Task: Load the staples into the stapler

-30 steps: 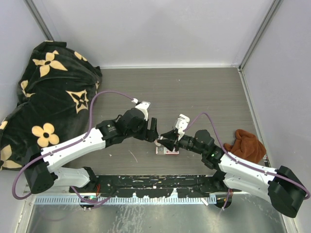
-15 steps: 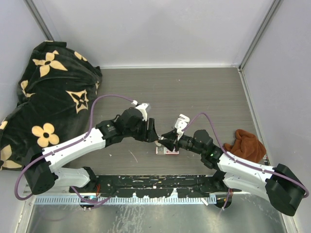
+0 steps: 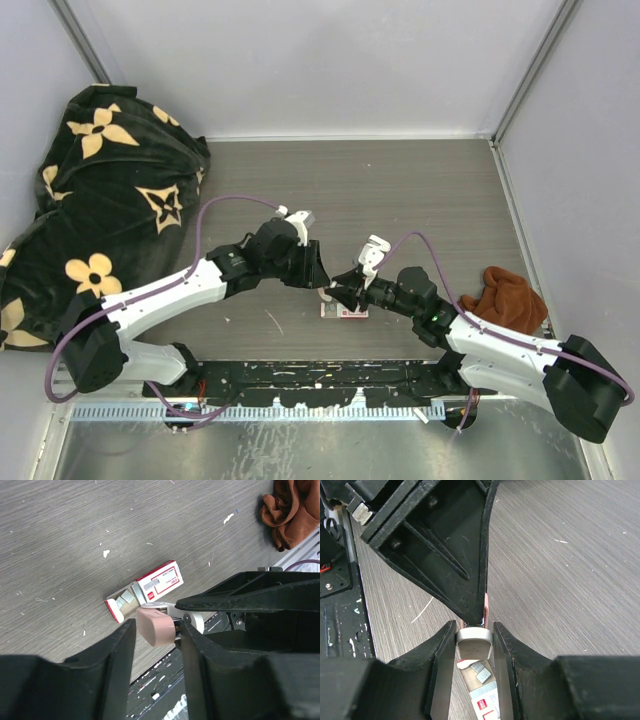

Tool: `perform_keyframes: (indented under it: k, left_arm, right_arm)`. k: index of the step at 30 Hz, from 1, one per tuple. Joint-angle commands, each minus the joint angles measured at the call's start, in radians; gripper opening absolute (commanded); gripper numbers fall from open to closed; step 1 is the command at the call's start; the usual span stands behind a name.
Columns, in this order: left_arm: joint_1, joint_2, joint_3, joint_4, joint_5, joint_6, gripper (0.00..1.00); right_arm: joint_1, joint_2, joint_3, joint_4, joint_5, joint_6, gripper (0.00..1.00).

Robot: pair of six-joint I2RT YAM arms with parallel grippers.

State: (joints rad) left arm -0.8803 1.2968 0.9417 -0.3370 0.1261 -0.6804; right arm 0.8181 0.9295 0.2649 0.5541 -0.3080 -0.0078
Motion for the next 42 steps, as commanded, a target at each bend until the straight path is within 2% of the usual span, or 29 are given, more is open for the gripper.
perform_keyframes:
  k: [1,9,14,15,17,19,21,25,28,30,33,35,37,42]
  left_arm:
    - [0.006,0.022,0.013,0.059,0.030,-0.014,0.38]
    - [0.007,0.026,0.007,0.051,0.030,-0.022,0.21]
    - [0.007,0.022,0.007,0.039,0.010,-0.017,0.06]
    - [0.006,0.021,0.008,0.033,-0.001,-0.011,0.03]
    - [0.006,0.019,0.015,0.009,-0.027,0.004,0.00]
    - [0.007,0.016,0.023,-0.020,-0.071,0.027,0.00]
    - [0.007,0.005,0.026,-0.050,-0.136,0.050,0.00]
    - [0.007,-0.019,0.015,-0.103,-0.318,0.096,0.00]
    - [0.004,-0.071,-0.008,-0.112,-0.432,0.123,0.00]
    - [-0.004,-0.087,-0.024,-0.110,-0.509,0.143,0.00]
    - [-0.035,-0.104,-0.051,-0.098,-0.633,0.159,0.00]
    - [-0.058,-0.115,-0.076,-0.071,-0.692,0.163,0.00]
    - [-0.089,-0.117,-0.090,-0.059,-0.747,0.161,0.00]
    - [-0.134,-0.115,-0.101,-0.033,-0.828,0.154,0.00]
  right_arm:
    - [0.001,-0.003,0.012,0.083,-0.003,-0.015,0.01]
    - [0.001,0.004,0.008,0.081,0.007,-0.020,0.01]
    - [0.003,0.016,0.008,0.084,0.027,-0.003,0.02]
    - [0.003,0.021,0.011,0.084,0.034,0.010,0.07]
    - [0.003,0.033,0.016,0.087,0.044,0.035,0.30]
    - [0.003,0.050,0.022,0.101,0.058,0.063,0.46]
    - [0.003,0.069,0.030,0.118,0.088,0.113,0.70]
    - [0.003,0.109,0.066,0.119,0.168,0.254,0.79]
    - [0.003,0.138,0.065,0.157,0.242,0.427,0.80]
    - [0.002,0.163,0.074,0.152,0.311,0.599,0.79]
    - [0.003,0.203,0.112,-0.001,0.390,0.908,0.71]
    - [0.004,0.236,0.120,-0.016,0.378,1.040,0.67]
    - [0.009,0.264,0.136,-0.016,0.361,1.107,0.66]
    - [0.024,0.342,0.216,-0.073,0.369,1.112,0.67]
